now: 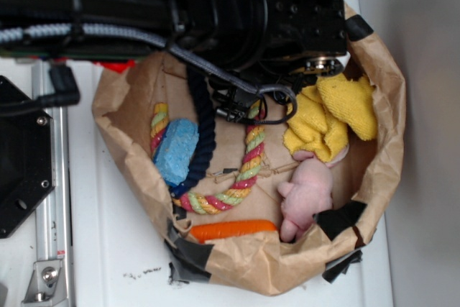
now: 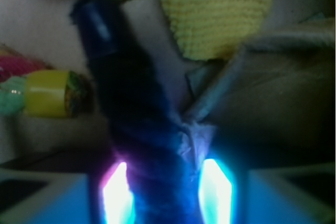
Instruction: Grab the blue rope.
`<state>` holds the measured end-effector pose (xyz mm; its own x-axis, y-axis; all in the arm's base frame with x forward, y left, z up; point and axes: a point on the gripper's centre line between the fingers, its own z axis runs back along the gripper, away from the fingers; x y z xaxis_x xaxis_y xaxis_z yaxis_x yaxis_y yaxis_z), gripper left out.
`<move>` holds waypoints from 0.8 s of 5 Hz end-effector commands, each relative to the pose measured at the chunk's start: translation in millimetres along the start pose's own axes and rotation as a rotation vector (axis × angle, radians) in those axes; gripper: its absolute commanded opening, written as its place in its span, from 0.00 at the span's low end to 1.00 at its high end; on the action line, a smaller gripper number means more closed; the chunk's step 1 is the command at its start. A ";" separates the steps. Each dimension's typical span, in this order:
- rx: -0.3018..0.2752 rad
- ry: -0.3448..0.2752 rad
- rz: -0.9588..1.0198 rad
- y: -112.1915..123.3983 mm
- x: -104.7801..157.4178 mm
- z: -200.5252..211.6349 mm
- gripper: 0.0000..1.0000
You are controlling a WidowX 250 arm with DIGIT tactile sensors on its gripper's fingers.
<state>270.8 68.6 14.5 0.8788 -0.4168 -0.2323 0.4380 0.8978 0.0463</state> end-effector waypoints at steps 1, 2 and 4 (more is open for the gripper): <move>0.050 -0.057 0.048 -12.0 -0.6 30.3 0.00; 0.079 -0.132 0.200 -29.1 -4.9 81.3 0.00; -0.009 -0.192 0.378 -25.8 -24.0 166.0 0.00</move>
<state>269.7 23.2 161.9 0.9923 -0.0892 -0.0862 0.0956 0.9927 0.0733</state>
